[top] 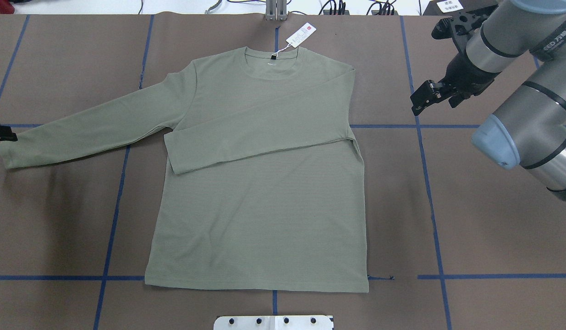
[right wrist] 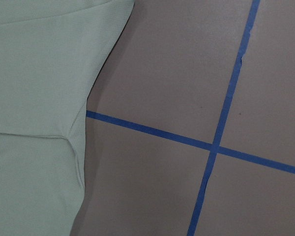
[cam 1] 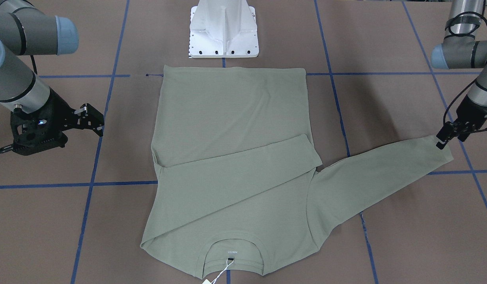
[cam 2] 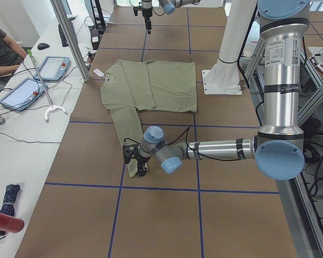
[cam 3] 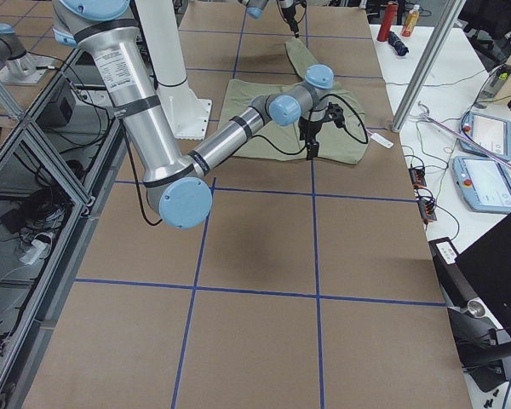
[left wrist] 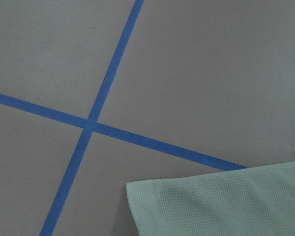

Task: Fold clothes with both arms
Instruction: 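Withdraw the right gripper while the left gripper moves to the other cuff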

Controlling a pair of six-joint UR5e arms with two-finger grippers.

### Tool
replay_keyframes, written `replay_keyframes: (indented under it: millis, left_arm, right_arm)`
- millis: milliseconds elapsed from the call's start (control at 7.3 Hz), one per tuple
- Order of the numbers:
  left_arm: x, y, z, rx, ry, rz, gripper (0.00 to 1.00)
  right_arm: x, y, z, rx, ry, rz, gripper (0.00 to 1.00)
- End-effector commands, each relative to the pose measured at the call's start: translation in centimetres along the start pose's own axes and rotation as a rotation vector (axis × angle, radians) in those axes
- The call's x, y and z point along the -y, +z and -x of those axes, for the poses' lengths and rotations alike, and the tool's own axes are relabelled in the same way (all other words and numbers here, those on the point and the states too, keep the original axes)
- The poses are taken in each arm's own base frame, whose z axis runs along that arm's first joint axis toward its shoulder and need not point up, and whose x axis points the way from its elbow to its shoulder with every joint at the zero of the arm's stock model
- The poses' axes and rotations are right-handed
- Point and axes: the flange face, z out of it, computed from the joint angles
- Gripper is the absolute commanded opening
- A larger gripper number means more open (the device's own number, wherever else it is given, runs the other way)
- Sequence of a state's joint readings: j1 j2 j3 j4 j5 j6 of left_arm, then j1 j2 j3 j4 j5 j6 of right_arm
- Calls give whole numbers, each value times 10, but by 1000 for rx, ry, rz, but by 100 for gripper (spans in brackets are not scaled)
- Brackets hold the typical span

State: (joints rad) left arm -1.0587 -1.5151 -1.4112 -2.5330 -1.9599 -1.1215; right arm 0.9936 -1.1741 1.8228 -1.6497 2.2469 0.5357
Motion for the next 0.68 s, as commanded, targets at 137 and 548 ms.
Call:
replay_keyframes:
  millis: [137, 548]
  left_arm:
    - [-8, 24, 8, -1, 6, 15, 100]
    - [-8, 26, 1, -6, 8, 17, 76]
  right_arm:
    - [-3, -3, 0, 11, 5, 1, 100]
    - [-5, -6, 3, 17, 2, -3, 100]
